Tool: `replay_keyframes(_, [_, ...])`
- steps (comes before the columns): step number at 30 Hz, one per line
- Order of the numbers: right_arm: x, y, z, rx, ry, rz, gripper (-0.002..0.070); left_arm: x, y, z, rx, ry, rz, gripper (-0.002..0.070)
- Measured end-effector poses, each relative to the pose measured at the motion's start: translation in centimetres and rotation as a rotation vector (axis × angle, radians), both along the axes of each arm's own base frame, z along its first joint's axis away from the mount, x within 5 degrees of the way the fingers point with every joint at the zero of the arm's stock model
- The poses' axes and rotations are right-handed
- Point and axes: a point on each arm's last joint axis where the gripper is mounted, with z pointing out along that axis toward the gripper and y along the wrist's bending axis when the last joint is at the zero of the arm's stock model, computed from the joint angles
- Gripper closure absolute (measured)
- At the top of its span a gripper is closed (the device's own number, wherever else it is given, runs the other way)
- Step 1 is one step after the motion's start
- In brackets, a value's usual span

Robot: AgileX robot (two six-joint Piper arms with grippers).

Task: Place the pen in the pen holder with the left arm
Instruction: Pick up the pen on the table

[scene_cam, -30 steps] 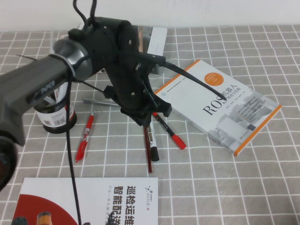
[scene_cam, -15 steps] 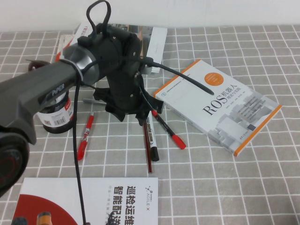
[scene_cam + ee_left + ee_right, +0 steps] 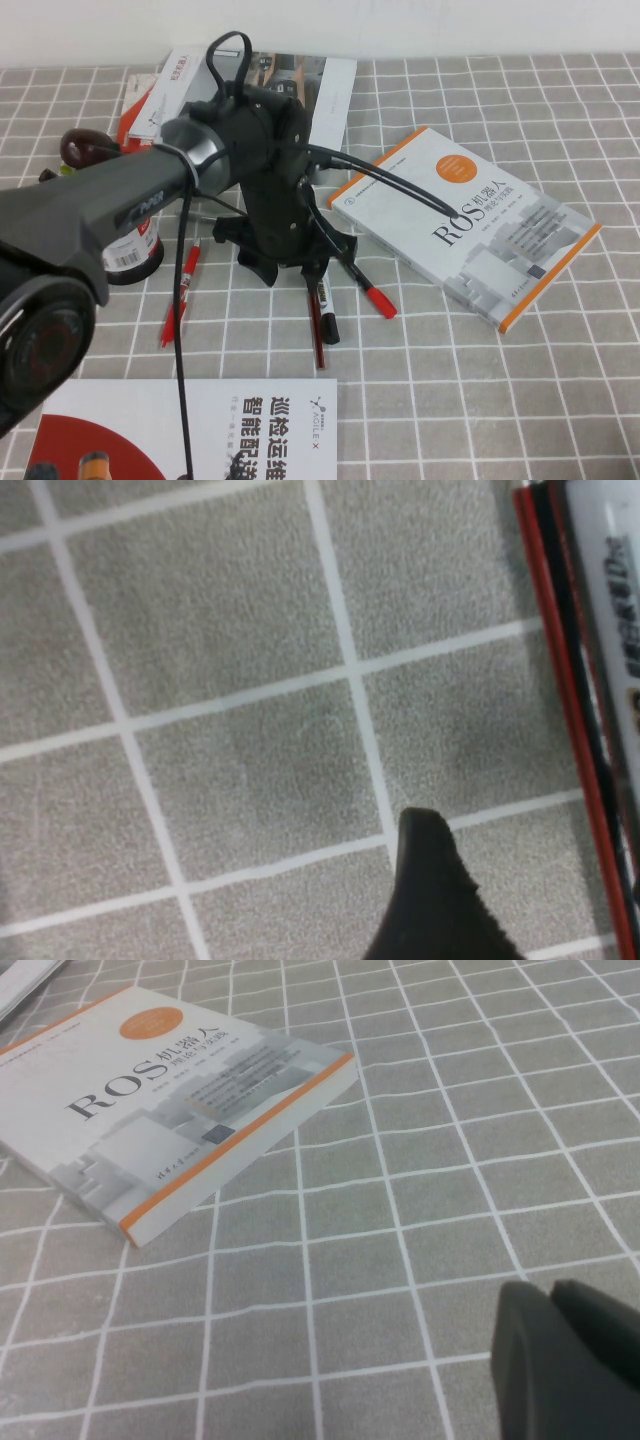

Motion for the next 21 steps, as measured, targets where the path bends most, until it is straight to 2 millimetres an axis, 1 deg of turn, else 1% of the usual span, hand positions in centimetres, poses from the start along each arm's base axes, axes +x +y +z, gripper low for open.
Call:
replay_keyframes(5, [0.0,0.0,0.0,0.0,0.0,0.0,0.0691,0.1,-0.09,-0.87,0.009,0.018,0.001,0.0307])
replay_keyframes(14, [0.0,0.0,0.0,0.0,0.0,0.0,0.0691,0.23,-0.22,-0.77,-0.005,0.005,0.002,0.0307])
replay_keyframes(21, [0.0,0.0,0.0,0.0,0.0,0.0,0.0691,0.1,-0.74,-0.75,-0.038,0.004,0.005,0.0307])
